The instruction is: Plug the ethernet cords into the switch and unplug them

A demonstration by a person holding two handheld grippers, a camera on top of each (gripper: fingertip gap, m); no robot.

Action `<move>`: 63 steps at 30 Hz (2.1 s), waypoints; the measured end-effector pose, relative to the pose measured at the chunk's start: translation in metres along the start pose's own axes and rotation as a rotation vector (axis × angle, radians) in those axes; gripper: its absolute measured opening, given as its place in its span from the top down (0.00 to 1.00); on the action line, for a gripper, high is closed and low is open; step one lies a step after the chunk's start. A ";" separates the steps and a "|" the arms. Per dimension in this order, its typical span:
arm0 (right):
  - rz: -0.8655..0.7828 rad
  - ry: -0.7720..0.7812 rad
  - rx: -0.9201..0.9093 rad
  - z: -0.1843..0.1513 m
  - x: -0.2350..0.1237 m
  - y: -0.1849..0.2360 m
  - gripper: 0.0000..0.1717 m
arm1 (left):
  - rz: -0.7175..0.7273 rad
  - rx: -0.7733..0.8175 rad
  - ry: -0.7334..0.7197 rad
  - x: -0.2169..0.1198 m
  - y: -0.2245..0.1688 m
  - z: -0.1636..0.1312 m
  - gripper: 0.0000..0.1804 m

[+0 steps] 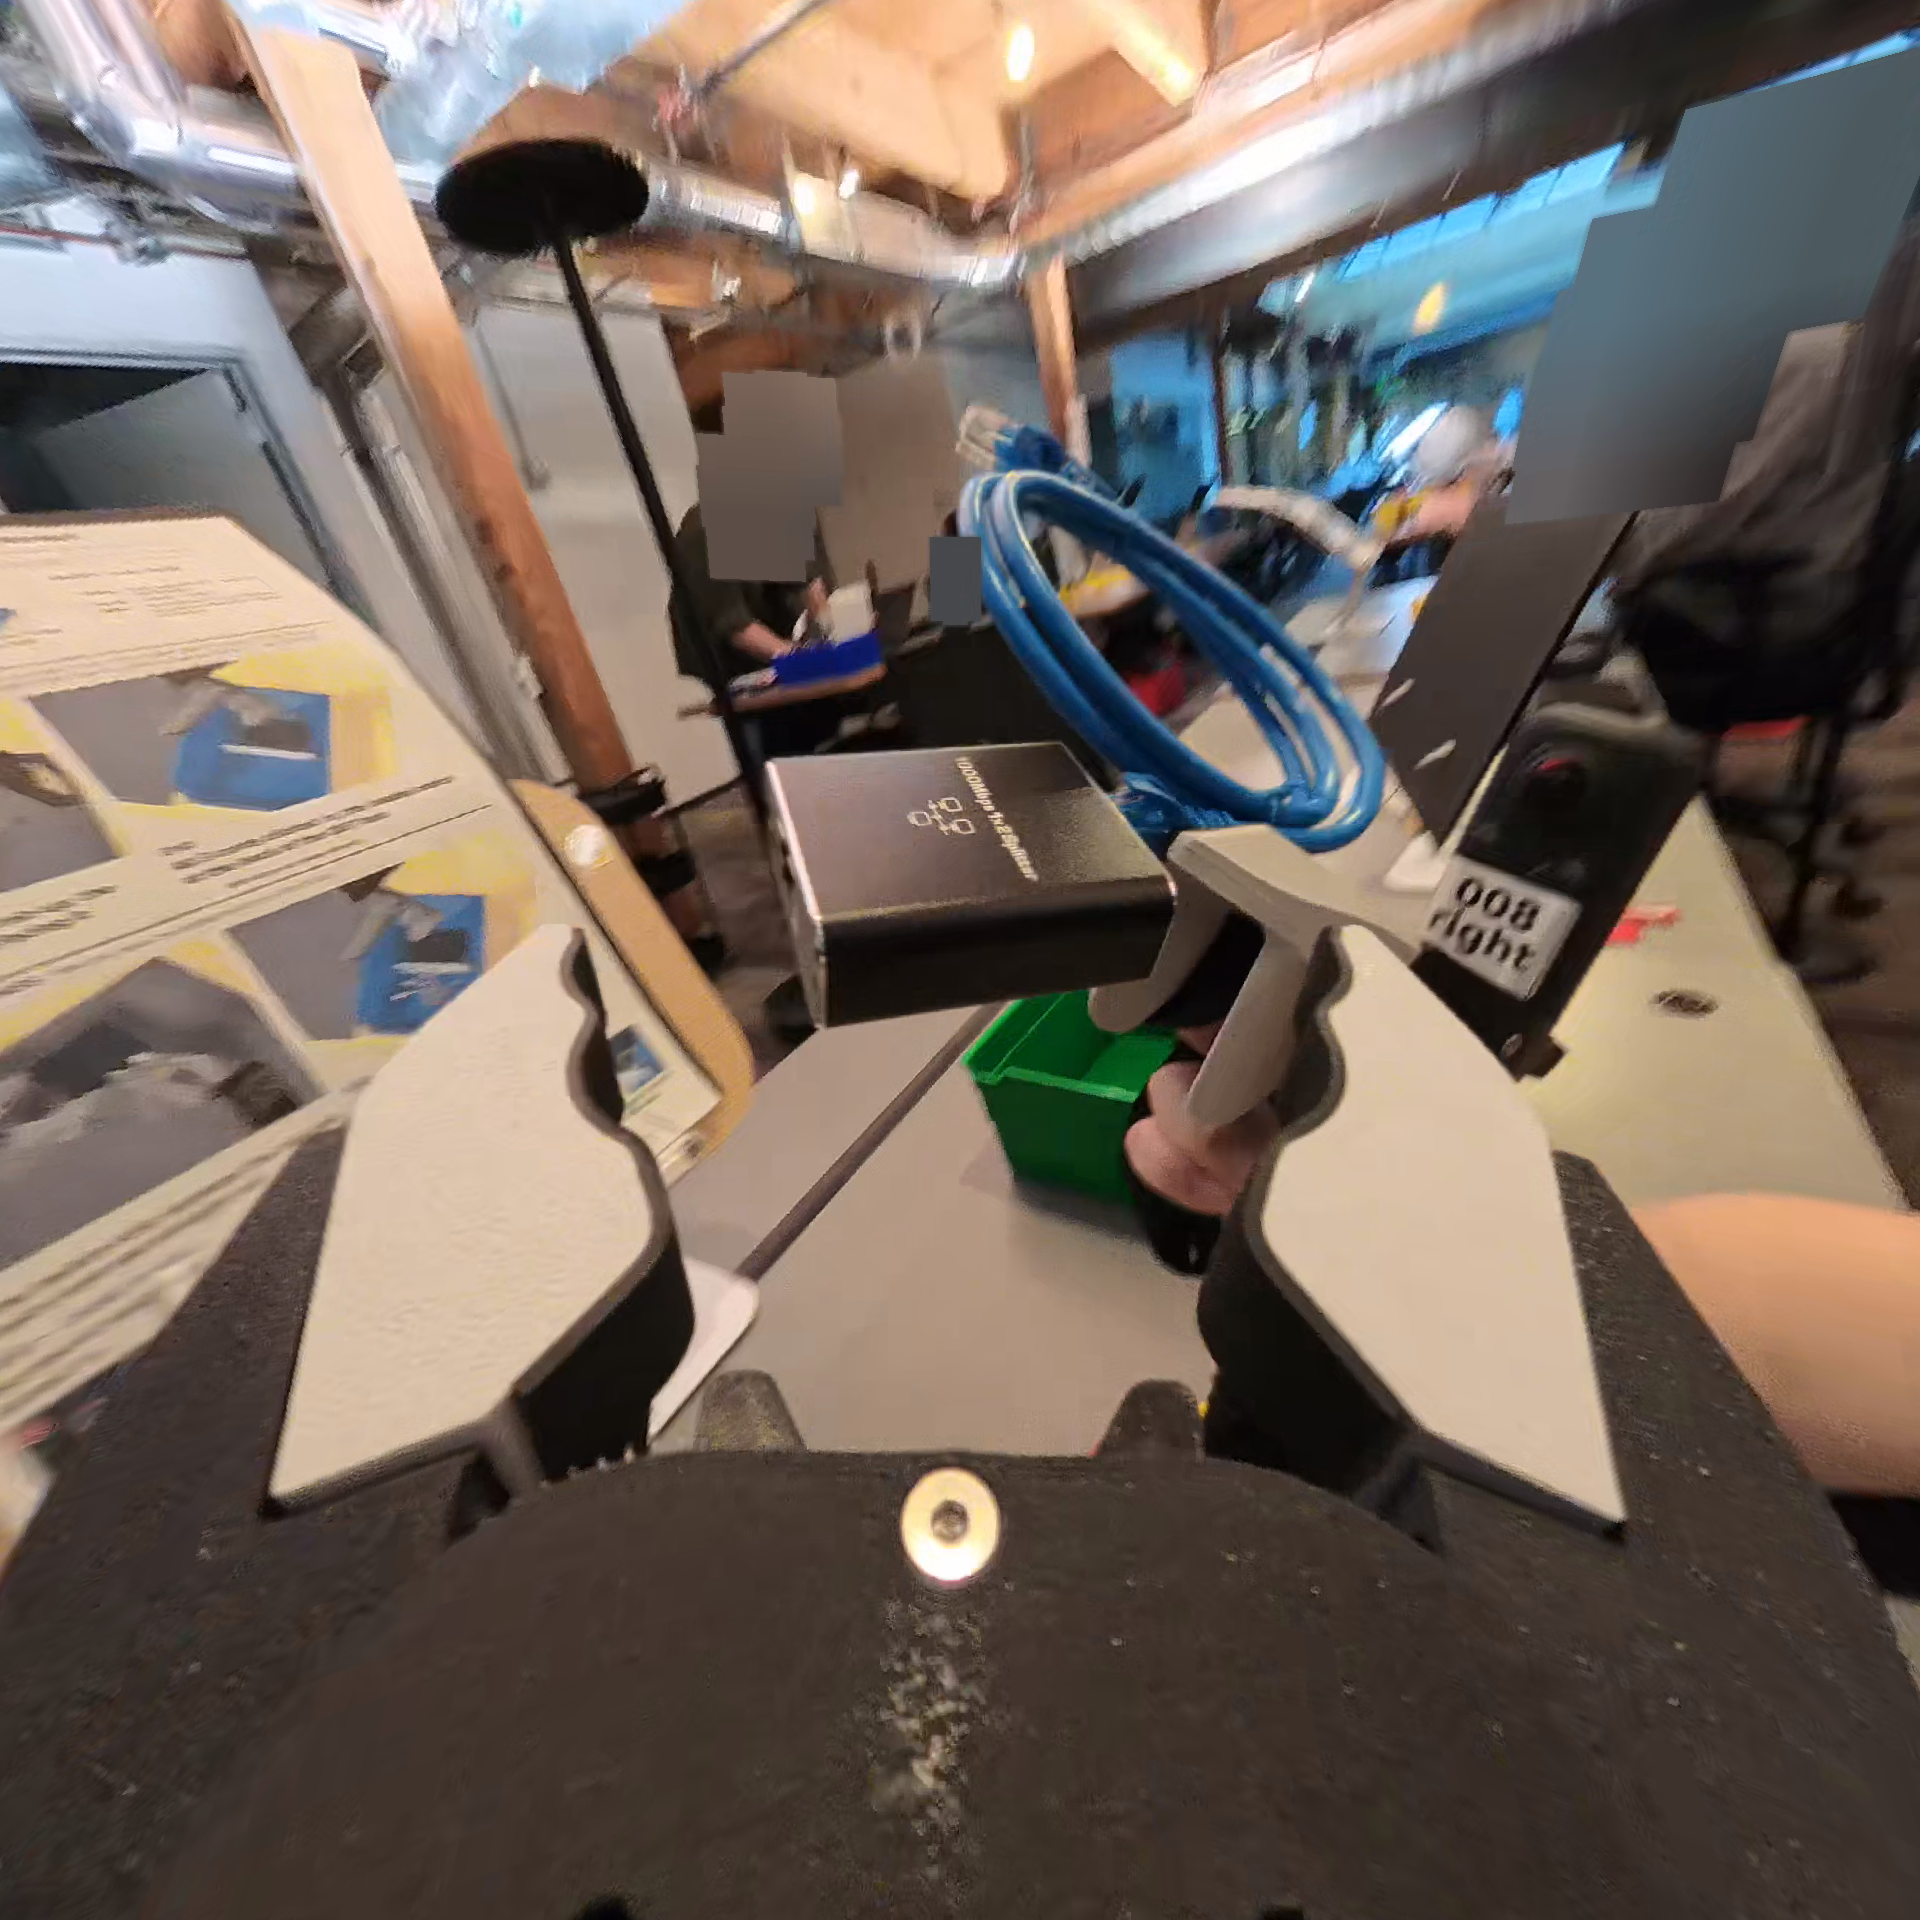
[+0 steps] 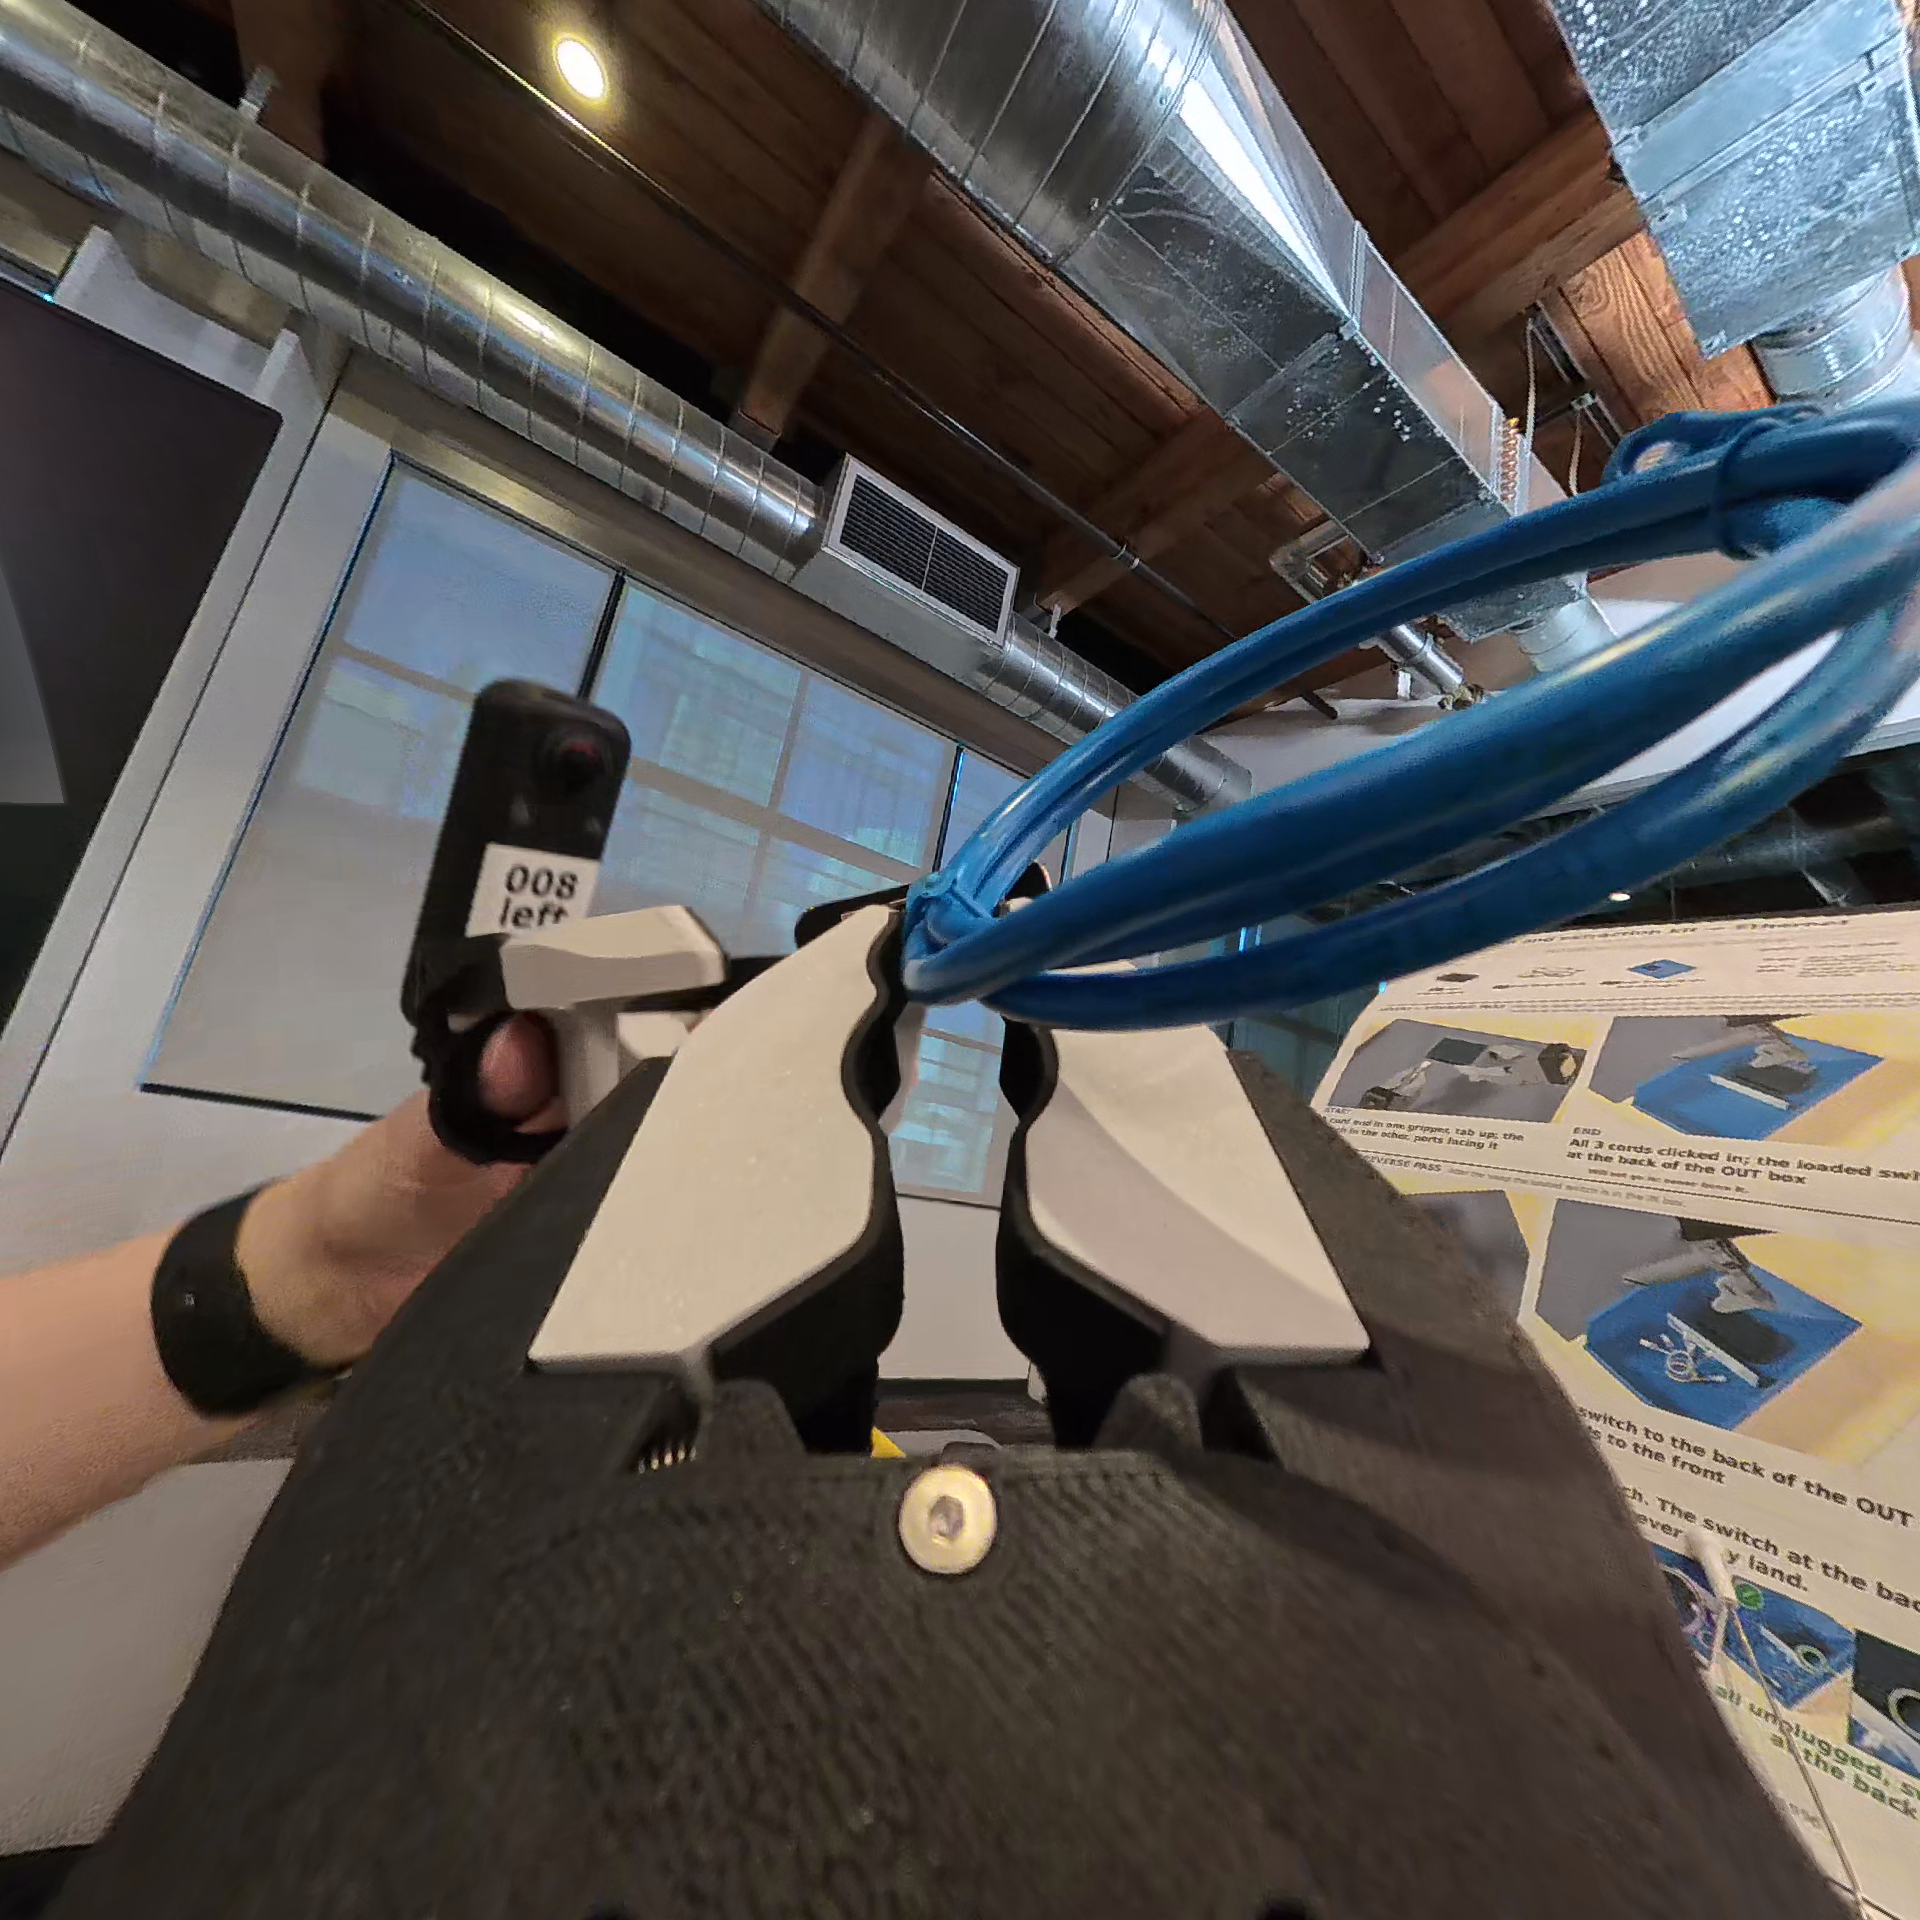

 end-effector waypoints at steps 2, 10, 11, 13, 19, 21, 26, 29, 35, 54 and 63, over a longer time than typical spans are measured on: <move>-0.005 0.017 -0.005 -0.003 0.002 0.001 0.91 | -0.017 -0.052 -0.084 0.003 0.002 -0.002 0.37; -0.040 0.064 -0.011 -0.024 0.004 -0.002 0.90 | 0.011 0.049 -0.176 0.003 0.002 -0.015 0.54; -0.040 0.069 -0.014 -0.025 0.005 -0.002 0.91 | 0.026 0.049 -0.181 0.001 0.005 -0.016 0.56; -0.032 0.074 -0.014 -0.029 0.006 0.001 0.91 | 0.037 0.041 -0.185 -0.002 0.008 -0.018 0.58; -0.030 0.091 -0.021 -0.036 0.008 0.005 0.90 | 0.026 -0.001 -0.185 -0.008 0.014 -0.024 0.62; -0.036 0.103 -0.026 -0.039 0.008 0.005 0.91 | 0.032 0.016 -0.188 -0.009 0.016 -0.026 0.62; -0.045 0.132 -0.081 -0.044 0.009 0.008 0.91 | 0.017 0.018 -0.188 -0.012 0.018 -0.031 0.62; -0.043 0.151 -0.082 -0.047 0.009 0.007 0.91 | 0.032 0.035 -0.158 -0.012 0.019 -0.033 0.62; -0.035 0.174 -0.055 -0.056 0.009 0.005 0.91 | 0.045 0.046 -0.105 -0.011 0.023 -0.042 0.62; 0.001 0.207 -0.044 -0.061 0.010 0.005 0.91 | 0.060 0.059 -0.049 -0.010 0.024 -0.049 0.62; 0.005 0.238 -0.024 -0.064 0.011 0.003 0.91 | 0.066 0.047 -0.020 -0.009 0.027 -0.051 0.62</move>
Point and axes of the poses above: each gripper's, where its closed fingertips meet, x out along the fingers, z out of its top, y = z × x across the jaws, the point moved 1 cm from there along -x, back along the fingers, and after that the axes turned 7 degrees about y, right-handed, at the moved point
